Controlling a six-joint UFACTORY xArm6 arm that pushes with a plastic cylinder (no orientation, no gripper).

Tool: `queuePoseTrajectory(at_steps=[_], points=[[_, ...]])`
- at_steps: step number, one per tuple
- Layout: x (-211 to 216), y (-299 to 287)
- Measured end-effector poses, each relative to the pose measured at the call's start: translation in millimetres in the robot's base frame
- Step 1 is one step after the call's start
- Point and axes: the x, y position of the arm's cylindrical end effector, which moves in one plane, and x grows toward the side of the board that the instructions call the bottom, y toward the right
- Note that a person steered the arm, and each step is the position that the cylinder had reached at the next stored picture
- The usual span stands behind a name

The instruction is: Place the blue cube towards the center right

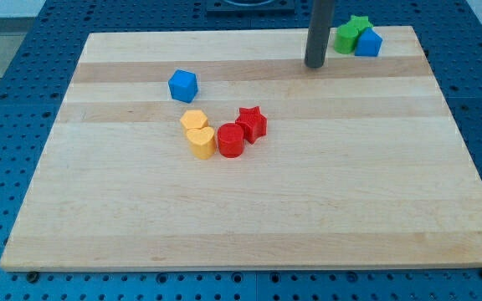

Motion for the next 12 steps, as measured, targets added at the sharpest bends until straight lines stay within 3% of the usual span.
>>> queuePoseTrajectory(at_steps=[2, 5, 6, 7, 8, 11, 12], points=[[15.9, -11.8], [-39.1, -229.9], [-25.4, -311.1], [12.2, -340.6], [23.6, -309.6], [51.4, -111.3], [53.1, -72.0]])
